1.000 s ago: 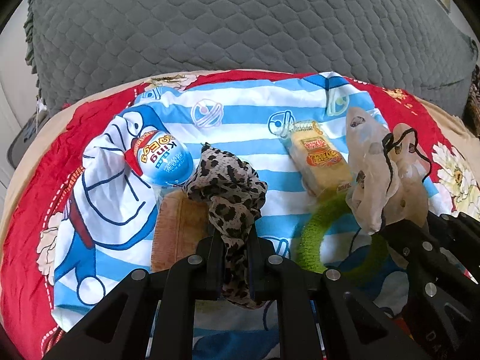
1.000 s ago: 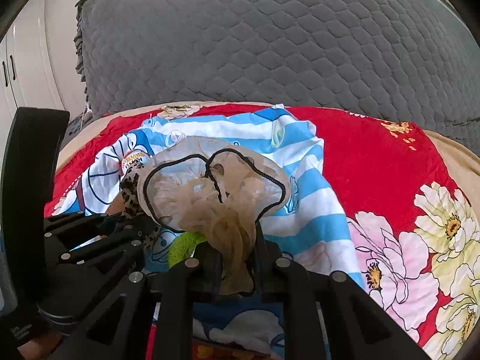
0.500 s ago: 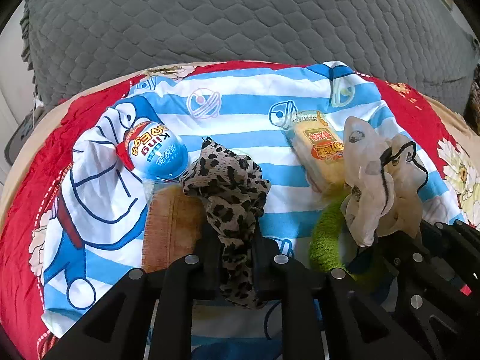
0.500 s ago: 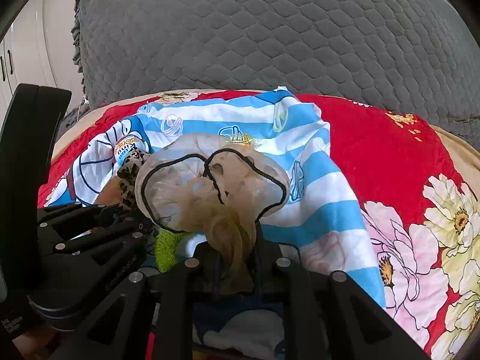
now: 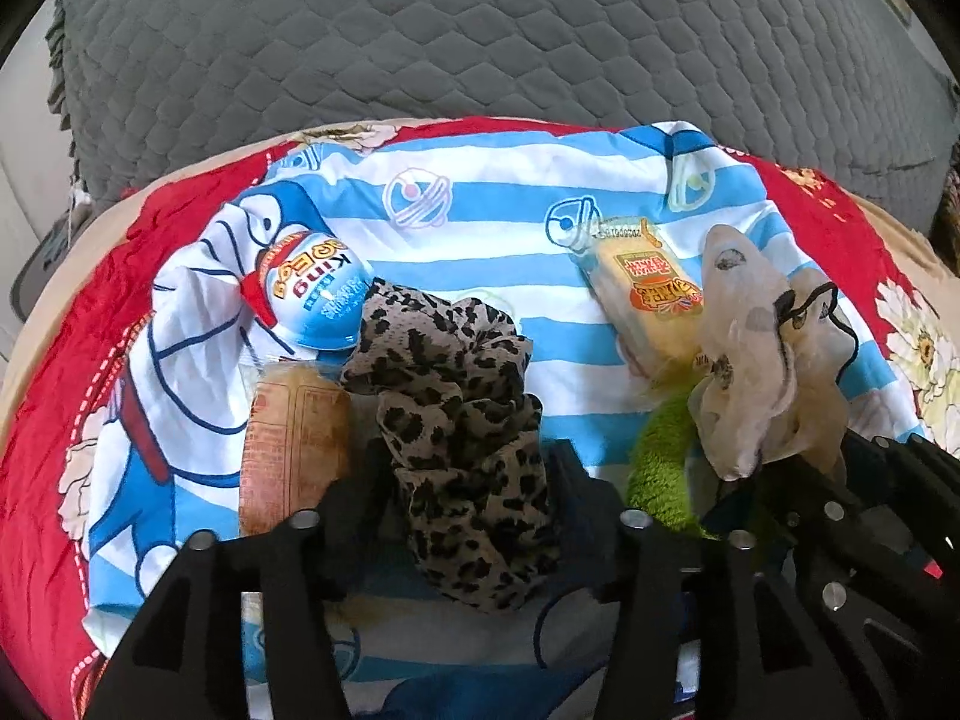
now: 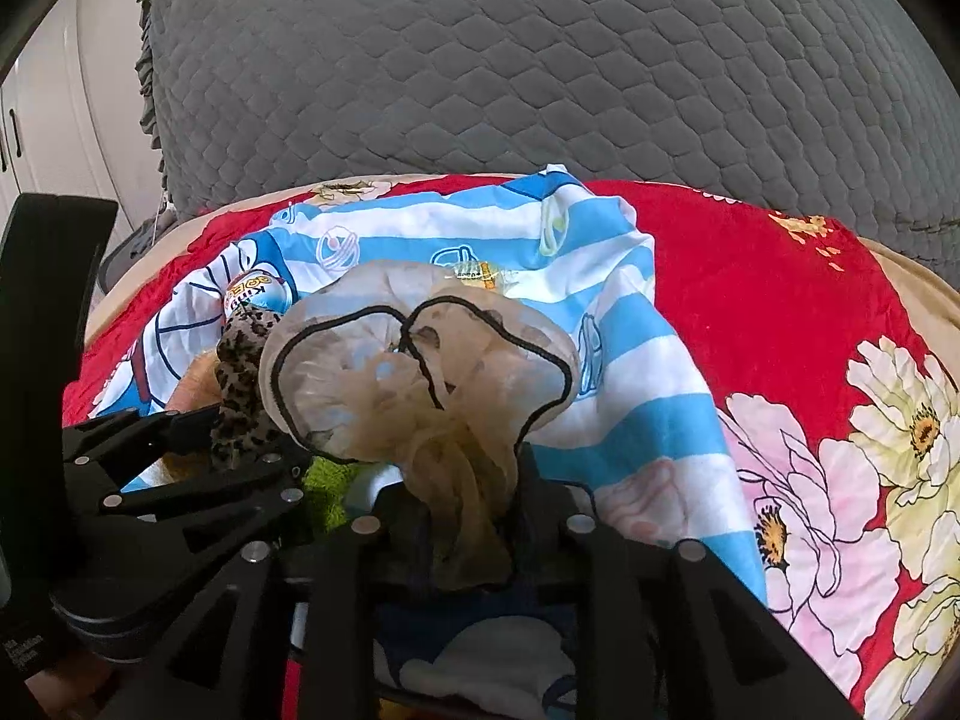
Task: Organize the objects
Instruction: 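Open the left tool to release the leopard scrunchie while the right tool releases the sheer scrunchie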
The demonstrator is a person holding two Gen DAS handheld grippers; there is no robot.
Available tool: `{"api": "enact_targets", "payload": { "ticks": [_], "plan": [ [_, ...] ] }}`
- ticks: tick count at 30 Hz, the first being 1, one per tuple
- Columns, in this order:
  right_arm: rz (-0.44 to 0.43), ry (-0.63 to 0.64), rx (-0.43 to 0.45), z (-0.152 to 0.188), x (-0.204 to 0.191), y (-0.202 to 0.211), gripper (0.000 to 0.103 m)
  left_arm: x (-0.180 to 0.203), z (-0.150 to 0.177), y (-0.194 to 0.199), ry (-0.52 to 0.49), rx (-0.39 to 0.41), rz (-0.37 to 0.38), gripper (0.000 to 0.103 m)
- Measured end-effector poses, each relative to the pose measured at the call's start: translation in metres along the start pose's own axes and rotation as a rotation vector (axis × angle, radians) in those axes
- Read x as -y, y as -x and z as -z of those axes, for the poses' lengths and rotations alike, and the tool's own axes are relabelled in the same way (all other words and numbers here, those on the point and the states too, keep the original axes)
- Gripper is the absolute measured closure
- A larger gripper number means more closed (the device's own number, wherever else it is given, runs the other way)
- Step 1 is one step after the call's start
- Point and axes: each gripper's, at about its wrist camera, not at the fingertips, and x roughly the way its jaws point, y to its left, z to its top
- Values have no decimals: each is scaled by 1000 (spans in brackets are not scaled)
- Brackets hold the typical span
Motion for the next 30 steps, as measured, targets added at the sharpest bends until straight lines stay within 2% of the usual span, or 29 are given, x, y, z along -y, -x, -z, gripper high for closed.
{"api": "enact_targets", "payload": {
  "ticks": [7,13,18,24,30],
  "plan": [
    [0,-14,4,0,-1,0,66,-7,0,4,16,-4,-10,28],
    [-9,-12,4,-1,-4,3,55,-15,2,9,25,-8,-16,24],
    [-7,-18,11,-2,-2,12,40,-19,6,16,30,-10,-13,21],
    [-22,-24,19,-5,0,24,29,-23,7,28,41,6,-2,19],
    [-27,-21,33,-9,-2,36,16,-34,10,42,76,22,-17,1]
  ]
}}
